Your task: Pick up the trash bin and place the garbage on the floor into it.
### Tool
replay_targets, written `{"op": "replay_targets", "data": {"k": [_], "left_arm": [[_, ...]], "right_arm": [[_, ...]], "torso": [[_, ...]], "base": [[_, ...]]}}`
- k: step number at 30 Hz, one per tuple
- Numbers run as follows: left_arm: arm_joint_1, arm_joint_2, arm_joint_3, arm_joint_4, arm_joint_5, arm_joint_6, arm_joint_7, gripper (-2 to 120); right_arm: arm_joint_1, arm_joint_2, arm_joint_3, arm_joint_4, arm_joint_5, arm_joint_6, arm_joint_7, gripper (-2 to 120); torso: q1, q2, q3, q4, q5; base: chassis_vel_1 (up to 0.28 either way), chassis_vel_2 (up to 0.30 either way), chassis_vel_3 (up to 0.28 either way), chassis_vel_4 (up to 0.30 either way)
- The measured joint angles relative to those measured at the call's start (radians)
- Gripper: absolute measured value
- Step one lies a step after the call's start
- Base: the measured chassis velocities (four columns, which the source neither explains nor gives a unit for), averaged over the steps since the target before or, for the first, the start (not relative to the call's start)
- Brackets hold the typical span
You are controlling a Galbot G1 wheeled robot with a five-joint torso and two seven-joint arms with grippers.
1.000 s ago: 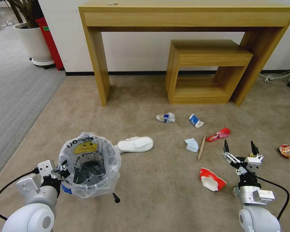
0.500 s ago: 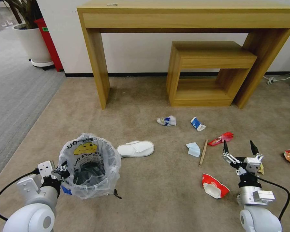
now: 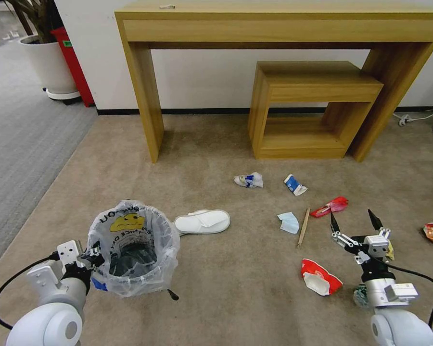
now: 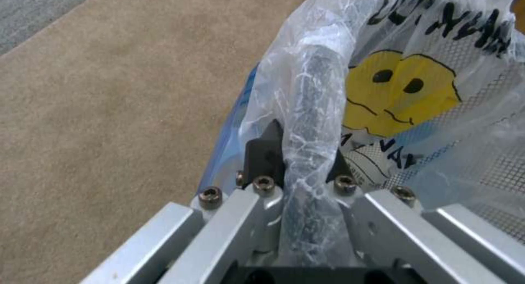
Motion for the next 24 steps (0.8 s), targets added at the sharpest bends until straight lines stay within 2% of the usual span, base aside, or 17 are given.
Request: {"op": "replay_targets", "data": {"k": [2,3,6,7,10,14,24], "left_arm": [[-0.001,-0.002,0.002,0.001,0.005,-0.001,0.0,3],[-0.001,-0.002,0.002,0.001,0.005,-0.001,0.0,3],[0.002,-0.002,0.002,0.003,0.008,-0.004,0.001,3],[0.002,-0.002,0.002,0.003,0.008,-0.004,0.001,3],[0.002,0.0,-0.003,0.006,0.007,-0.007,0.001,3],[0.001,0.003,-0.007,0.007,0.004,-0.011,0.001,3],[-0.002,0.003,-0.009,0.008,0.002,-0.015,0.001,3]], "right_arm": [[-0.009,-0.064,0.0,-0.02,0.009,0.034,-0.038,100],[-0.009,-0.064,0.0,-0.02,0.009,0.034,-0.038,100],[-0.043,-0.171,-0.001,-0.05,0.016,0.082,-0.098,100],[-0.043,-0.171,-0.001,-0.05,0.016,0.082,-0.098,100],[-0.086,-0.259,-0.008,-0.083,0.013,0.104,-0.113,100],[-0.129,-0.317,-0.014,-0.124,-0.009,0.113,-0.117,100],[-0.155,-0.348,-0.055,-0.223,-0.084,0.088,-0.081,100]], "torso": [[0.0,0.0,0.0,0.0,-0.0001],[0.0,0.0,0.0,0.0,-0.0001],[0.0,0.0,0.0,0.0002,0.0],[0.0,0.0,0.0,0.0002,0.0],[0.0,0.0,0.0,0.0,-0.0001],[0.0,0.0,0.0,0.0001,0.0],[0.0,0.0,0.0,0.0,0.0]], "base": [[0.0,0.0,0.0,0.0],[0.0,0.0,0.0,0.0],[0.0,0.0,0.0,0.0],[0.0,0.0,0.0,0.0],[0.0,0.0,0.0,0.0],[0.0,0.0,0.0,0.0],[0.0,0.0,0.0,0.0]]}}
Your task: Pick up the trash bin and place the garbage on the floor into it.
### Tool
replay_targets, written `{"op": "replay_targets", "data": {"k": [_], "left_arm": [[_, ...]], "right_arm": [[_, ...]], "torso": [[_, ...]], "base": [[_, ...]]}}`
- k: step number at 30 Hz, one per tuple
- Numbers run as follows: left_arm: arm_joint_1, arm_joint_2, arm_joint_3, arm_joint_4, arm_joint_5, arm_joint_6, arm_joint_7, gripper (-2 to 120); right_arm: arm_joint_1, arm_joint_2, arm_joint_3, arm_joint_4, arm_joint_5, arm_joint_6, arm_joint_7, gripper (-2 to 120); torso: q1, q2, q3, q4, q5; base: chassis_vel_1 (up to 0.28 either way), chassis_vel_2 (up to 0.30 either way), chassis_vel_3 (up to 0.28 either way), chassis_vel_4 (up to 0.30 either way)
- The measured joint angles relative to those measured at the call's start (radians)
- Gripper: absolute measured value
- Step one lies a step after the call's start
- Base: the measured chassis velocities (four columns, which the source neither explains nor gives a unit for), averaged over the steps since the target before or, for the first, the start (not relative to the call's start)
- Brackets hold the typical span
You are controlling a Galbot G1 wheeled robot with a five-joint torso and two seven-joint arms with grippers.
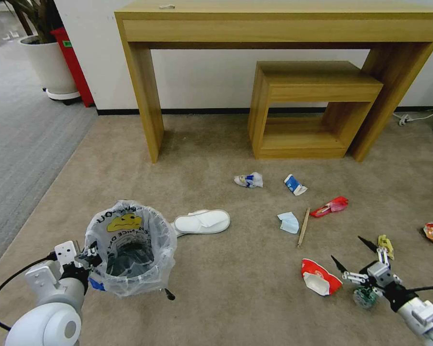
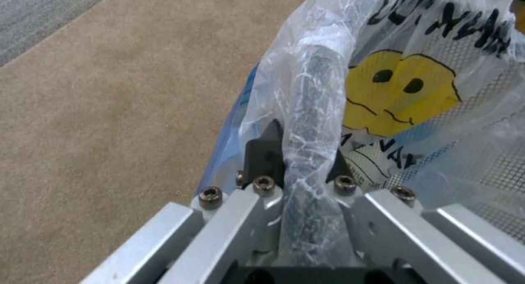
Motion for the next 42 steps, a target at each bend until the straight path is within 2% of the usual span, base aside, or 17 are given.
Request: {"op": "replay_targets", "data": {"k": [9,29,42], "left_arm": [[-0.002,0.0,0.001,-0.005,0.0,0.0,0.001,3],[-0.01,0.001,0.006,0.001,-0.002,0.0,0.001,3],[0.0,-0.005,0.004,-0.014,0.002,0.0,0.001,3]], "right_arm": [[0.047,0.01,-0.098,-0.138,-0.037,-0.019,0.006,100],[0.093,-0.004,-0.127,-0.221,-0.037,-0.038,0.002,100],[0.176,-0.014,-0.194,-0.313,-0.047,-0.05,-0.008,100]], "torso": [[0.0,0.0,0.0,0.0,0.0],[0.0,0.0,0.0,0.0,-0.0002],[0.0,0.0,0.0,0.0,-0.0002]], "base": [[0.0,0.0,0.0,0.0],[0.0,0.0,0.0,0.0],[0.0,0.0,0.0,0.0]]}}
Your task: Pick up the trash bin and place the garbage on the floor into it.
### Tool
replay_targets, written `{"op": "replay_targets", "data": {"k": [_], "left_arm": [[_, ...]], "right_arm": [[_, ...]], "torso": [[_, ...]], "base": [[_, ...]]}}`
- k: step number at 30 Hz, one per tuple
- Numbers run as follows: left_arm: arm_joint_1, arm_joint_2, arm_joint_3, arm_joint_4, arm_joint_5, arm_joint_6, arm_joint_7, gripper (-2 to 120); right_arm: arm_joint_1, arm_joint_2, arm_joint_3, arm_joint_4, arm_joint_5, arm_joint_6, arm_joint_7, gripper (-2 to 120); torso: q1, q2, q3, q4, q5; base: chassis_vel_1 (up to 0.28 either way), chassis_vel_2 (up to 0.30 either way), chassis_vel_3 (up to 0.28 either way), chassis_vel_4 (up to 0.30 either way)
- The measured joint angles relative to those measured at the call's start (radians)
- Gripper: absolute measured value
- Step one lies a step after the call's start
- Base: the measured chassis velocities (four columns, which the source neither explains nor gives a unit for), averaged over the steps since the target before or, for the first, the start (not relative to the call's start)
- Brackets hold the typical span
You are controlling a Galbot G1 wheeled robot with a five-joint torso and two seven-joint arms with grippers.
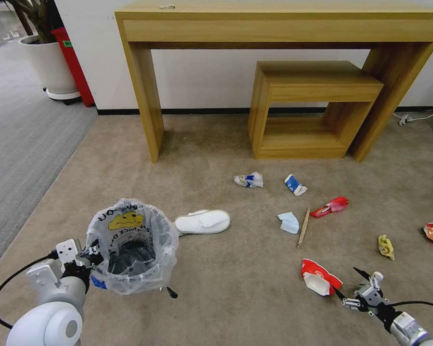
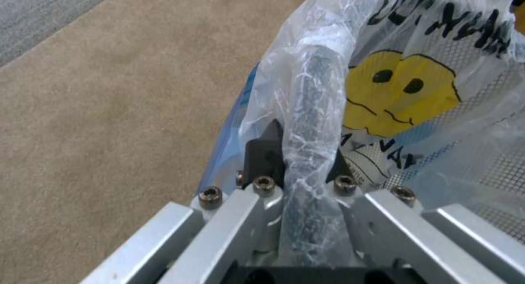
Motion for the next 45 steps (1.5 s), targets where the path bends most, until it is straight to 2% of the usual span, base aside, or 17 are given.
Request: {"op": "replay_targets", "data": {"k": [15,37,43,45], "left_arm": [[0.007,-0.015,-0.001,-0.009,0.009,-0.003,0.0,3],[0.01,-0.023,-0.004,0.001,0.015,-0.01,0.001,3],[0.008,-0.024,-0.004,0.007,0.015,-0.013,0.001,3],[0.006,-0.023,-0.006,0.012,0.015,-0.014,0.001,3]], "right_arm": [[0.114,0.038,-0.104,-0.155,-0.031,0.022,-0.028,100],[0.266,0.089,-0.241,-0.3,-0.046,0.043,-0.03,96],[0.295,0.1,-0.264,-0.324,-0.047,0.05,-0.03,87],[0.334,0.12,-0.285,-0.361,-0.054,0.058,-0.029,76]], "torso": [[0.0,0.0,0.0,0.0,0.0],[0.0,0.0,0.0,0.0001,-0.0001],[0.0,0.0,0.0,0.0,-0.0001],[0.0,0.0,0.0,0.0,0.0]], "base": [[0.0,0.0,0.0,0.0],[0.0,0.0,0.0,0.0],[0.0,0.0,0.0,0.0],[0.0,0.0,0.0,0.0]]}}
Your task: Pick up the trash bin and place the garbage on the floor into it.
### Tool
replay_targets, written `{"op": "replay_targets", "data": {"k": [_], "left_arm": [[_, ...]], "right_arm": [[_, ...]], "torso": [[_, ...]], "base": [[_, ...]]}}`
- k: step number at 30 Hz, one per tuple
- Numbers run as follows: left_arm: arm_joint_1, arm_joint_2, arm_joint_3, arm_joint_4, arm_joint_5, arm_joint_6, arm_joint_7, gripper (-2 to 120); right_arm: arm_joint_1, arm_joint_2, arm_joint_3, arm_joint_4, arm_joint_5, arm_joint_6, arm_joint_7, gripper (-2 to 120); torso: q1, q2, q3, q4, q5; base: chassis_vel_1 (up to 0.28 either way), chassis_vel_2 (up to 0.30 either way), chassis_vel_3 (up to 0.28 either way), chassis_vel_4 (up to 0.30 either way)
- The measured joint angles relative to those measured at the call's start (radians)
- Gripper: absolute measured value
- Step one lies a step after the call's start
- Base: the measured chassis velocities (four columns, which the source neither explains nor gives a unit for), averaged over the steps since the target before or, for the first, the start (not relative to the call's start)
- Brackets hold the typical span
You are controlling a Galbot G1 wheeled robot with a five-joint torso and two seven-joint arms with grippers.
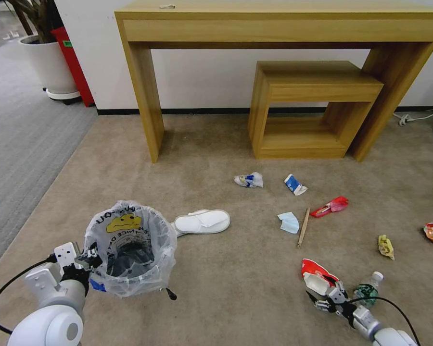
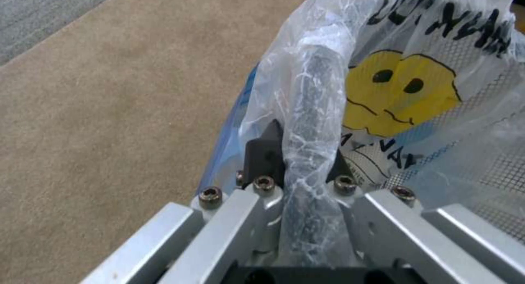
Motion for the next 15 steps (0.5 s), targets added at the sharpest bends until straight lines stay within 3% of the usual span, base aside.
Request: {"op": "replay_targets", "data": {"k": [5,11,13,15], "left_arm": [[0.0,0.001,0.0,0.004,0.0,-0.002,0.0,3],[0.0,0.002,-0.001,0.006,0.0,-0.003,0.0,3],[0.0,0.002,-0.001,0.006,-0.001,-0.003,0.0,3],[-0.001,0.002,-0.001,0.008,0.0,-0.003,0.0,3]], "right_arm": [[0.024,0.014,-0.011,-0.027,-0.005,0.009,0.001,65],[0.023,0.017,-0.007,-0.029,-0.004,0.017,0.004,39],[0.021,0.017,-0.005,-0.028,-0.003,0.018,0.004,38],[0.011,0.012,0.003,-0.017,0.007,0.022,-0.001,25]], "torso": [[0.0,0.0,0.0,0.0,-0.0001],[0.0,0.0,0.0,0.0,-0.0002],[0.0,0.0,0.0,0.0001,-0.0002],[0.0,0.0,0.0,0.0001,-0.0001]], "base": [[0.0,0.0,0.0,0.0],[0.0,0.0,0.0,0.0],[0.0,0.0,0.0,0.0],[0.0,0.0,0.0,0.0]]}}
